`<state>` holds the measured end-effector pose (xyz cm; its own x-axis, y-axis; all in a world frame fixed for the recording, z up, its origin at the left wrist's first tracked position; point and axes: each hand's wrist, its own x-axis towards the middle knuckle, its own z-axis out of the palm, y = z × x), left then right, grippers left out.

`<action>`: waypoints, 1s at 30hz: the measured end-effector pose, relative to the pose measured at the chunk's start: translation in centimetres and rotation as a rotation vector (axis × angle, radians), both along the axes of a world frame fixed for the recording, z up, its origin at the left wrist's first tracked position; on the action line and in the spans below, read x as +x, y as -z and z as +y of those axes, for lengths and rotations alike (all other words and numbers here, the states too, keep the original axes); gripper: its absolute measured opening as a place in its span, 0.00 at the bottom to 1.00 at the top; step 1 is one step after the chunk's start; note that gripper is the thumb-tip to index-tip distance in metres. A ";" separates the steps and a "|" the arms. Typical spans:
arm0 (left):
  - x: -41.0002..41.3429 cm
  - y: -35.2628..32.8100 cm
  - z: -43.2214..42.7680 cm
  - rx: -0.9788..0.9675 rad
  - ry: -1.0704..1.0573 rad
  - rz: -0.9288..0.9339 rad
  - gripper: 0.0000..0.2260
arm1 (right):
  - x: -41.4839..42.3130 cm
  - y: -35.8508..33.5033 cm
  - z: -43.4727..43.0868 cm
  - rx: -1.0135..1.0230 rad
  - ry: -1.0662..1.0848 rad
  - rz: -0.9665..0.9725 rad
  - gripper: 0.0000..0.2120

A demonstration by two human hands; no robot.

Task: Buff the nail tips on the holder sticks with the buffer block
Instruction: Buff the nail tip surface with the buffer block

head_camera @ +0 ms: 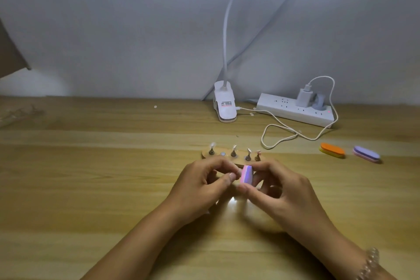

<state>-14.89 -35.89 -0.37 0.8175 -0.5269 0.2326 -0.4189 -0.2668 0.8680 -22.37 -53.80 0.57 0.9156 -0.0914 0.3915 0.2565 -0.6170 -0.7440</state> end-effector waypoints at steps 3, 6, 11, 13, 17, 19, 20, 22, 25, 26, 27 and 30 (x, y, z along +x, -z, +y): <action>-0.2 0.1 -0.1 0.037 0.039 -0.019 0.06 | 0.0 -0.1 0.0 -0.047 0.043 -0.028 0.18; -0.1 0.1 -0.1 0.044 0.019 -0.050 0.06 | -0.2 -0.1 0.4 -0.183 0.017 -0.081 0.16; -0.3 0.1 -0.1 0.052 0.001 -0.064 0.07 | -0.2 0.0 0.2 -0.118 0.023 -0.046 0.17; -0.3 0.0 0.0 0.044 -0.021 -0.058 0.06 | -0.3 -0.1 0.4 -0.096 -0.011 -0.039 0.16; -0.3 0.0 -0.1 -0.002 -0.068 -0.050 0.04 | 0.0 -0.1 -0.9 0.156 0.136 -0.029 0.19; -0.4 0.0 0.0 -0.019 -0.061 -0.057 0.04 | -0.1 -0.2 -0.5 0.070 0.106 -0.034 0.19; -0.4 -0.1 0.0 -0.021 -0.052 -0.064 0.05 | -0.2 -0.3 0.0 -0.016 0.063 -0.028 0.19; -0.4 -0.1 0.0 -0.015 -0.041 -0.093 0.06 | -0.4 -0.1 0.6 -0.162 0.001 -0.015 0.18; -0.3 0.0 0.0 0.008 -0.045 -0.125 0.07 | -0.3 0.1 -0.1 -0.182 0.074 -0.029 0.17; -0.3 0.1 0.0 0.010 -0.041 -0.139 0.08 | -0.3 0.1 0.0 -0.204 0.071 -0.042 0.18; -0.4 0.2 0.0 0.012 -0.037 -0.155 0.09 | -0.5 0.0 0.1 -0.249 0.049 -0.055 0.18; -0.4 0.4 -0.1 0.011 -0.037 -0.174 0.04 | -0.6 0.0 0.5 -0.249 0.011 -0.063 0.21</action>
<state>-15.28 -35.98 -0.75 0.7844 -0.5005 0.3662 -0.5519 -0.2941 0.7803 -22.94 -53.32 0.57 0.8880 0.0050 0.4598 0.2901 -0.7821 -0.5516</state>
